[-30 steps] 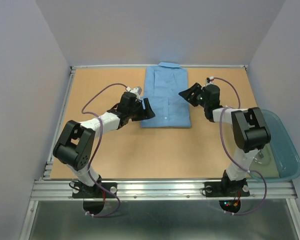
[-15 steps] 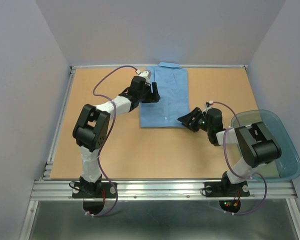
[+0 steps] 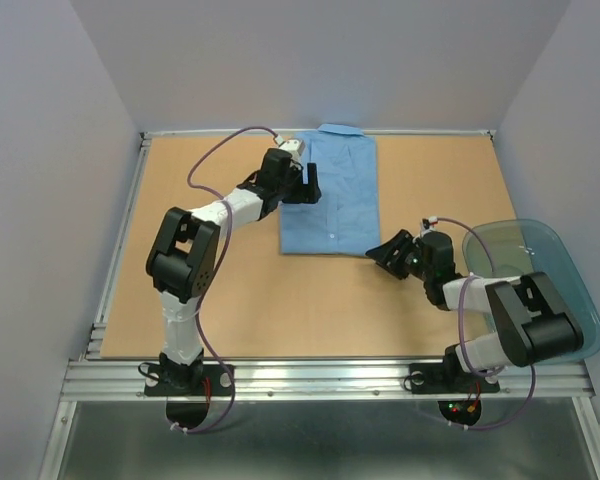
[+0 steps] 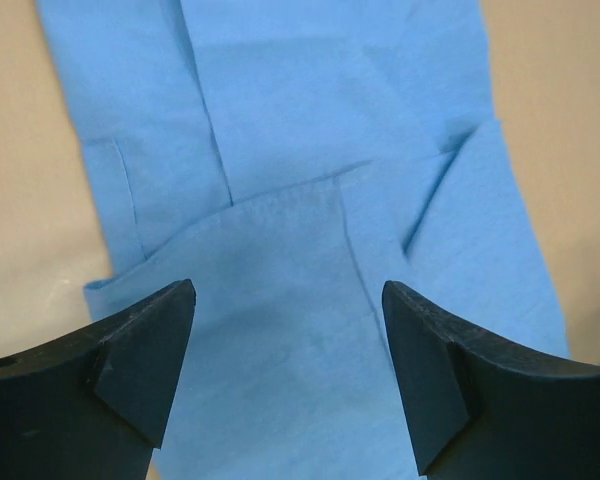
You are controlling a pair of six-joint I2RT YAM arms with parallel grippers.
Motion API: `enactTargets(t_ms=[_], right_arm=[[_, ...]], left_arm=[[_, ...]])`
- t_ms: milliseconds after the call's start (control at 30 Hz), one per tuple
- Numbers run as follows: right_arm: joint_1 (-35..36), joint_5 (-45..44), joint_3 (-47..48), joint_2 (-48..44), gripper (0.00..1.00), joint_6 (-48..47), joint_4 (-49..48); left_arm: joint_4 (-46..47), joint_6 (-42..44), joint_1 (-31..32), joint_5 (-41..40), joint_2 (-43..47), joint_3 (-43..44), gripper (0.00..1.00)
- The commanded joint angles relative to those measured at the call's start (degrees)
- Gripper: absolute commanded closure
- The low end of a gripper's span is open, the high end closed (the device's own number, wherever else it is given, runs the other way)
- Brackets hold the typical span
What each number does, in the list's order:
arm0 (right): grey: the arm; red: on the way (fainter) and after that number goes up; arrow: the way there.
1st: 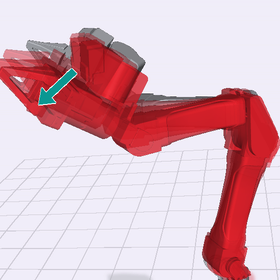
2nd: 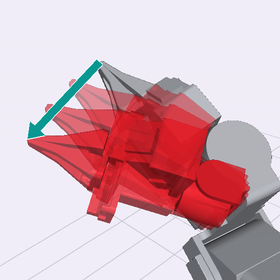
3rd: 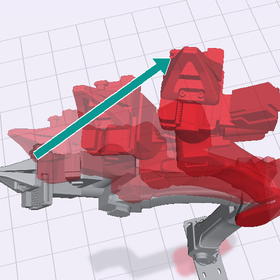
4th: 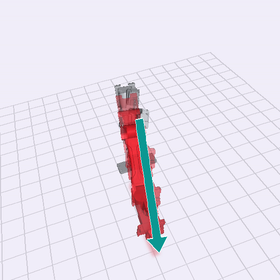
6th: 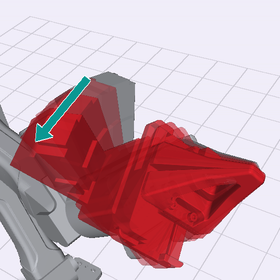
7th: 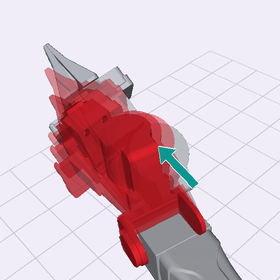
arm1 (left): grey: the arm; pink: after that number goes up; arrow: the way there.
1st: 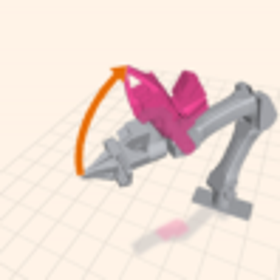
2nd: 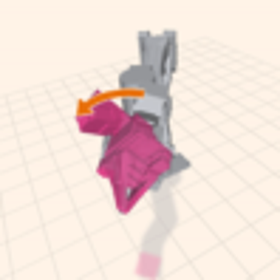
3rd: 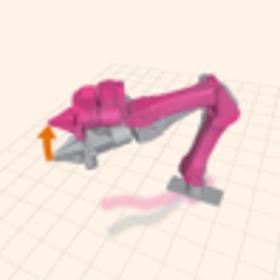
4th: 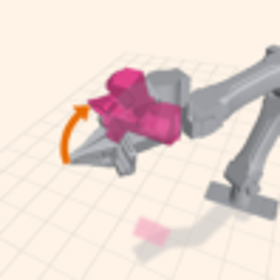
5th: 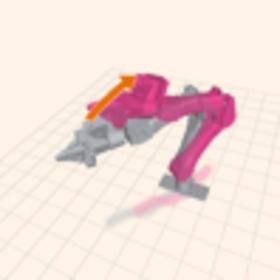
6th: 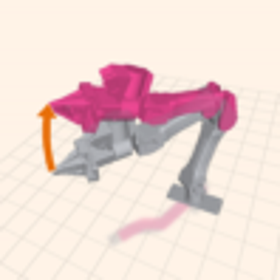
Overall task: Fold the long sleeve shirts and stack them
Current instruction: Fold the shirt
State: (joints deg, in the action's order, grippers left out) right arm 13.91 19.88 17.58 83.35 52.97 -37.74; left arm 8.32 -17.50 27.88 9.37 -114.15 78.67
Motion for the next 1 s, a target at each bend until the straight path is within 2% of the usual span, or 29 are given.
enactTargets(t_ms=[0,100,167,300,433,567,700,767,867,967], right_arm=[[-0.11,-5.81,10.23,-6.35,0.43,-11.2,15.18],[-0.11,-10.03,20.1,-4.88,0.48,-18.67,22.5],[-0.2,-11.26,24.75,-1.2,0.56,-23.07,24.28],[-0.64,-11.88,36.43,5.3,0.67,-27.56,26.4],[-1.25,-11.44,44.96,13.66,0.69,-31.69,27.54],[-1.52,-12.23,51.65,21.22,0.66,-33.98,27.63],[-1.52,-9.17,55.88,28.69,0.63,-34.51,27.8],[-1.43,-8.81,56.07,29.58,0.63,-34.34,27.81],[-1.26,-7.67,54.41,31.61,0.63,-34.16,27.89],[-0.29,-8.1,49.67,29.6,0.62,-33.2,27.89]], left_arm=[[2.5,7.72,-0.54,-5.13,9.03,1.39,0.11],[0.57,9.58,-1.85,-5.24,6.32,5.42,0.09],[-0.4,10.11,-2.39,-3.66,3.16,9.02,0.09],[-1.02,11.17,-2.48,-2.16,-1.24,13.34,0.1],[-1.2,11.87,-2.48,-1.37,-5.37,16.77,0.14],[-1.9,11.87,-2.57,0.04,-10.99,20.55,0.15],[-3.04,10.21,-2.57,1.27,-14.78,23.54,0.18],[-3.22,8.98,-2.57,1.18,-15.31,23.28,0.19],[-4.27,5.99,-2.57,1.97,-14.71,20.31,0.22],[-5.85,1.52,-2.57,0.31,-12.77,15.91,0.23]])
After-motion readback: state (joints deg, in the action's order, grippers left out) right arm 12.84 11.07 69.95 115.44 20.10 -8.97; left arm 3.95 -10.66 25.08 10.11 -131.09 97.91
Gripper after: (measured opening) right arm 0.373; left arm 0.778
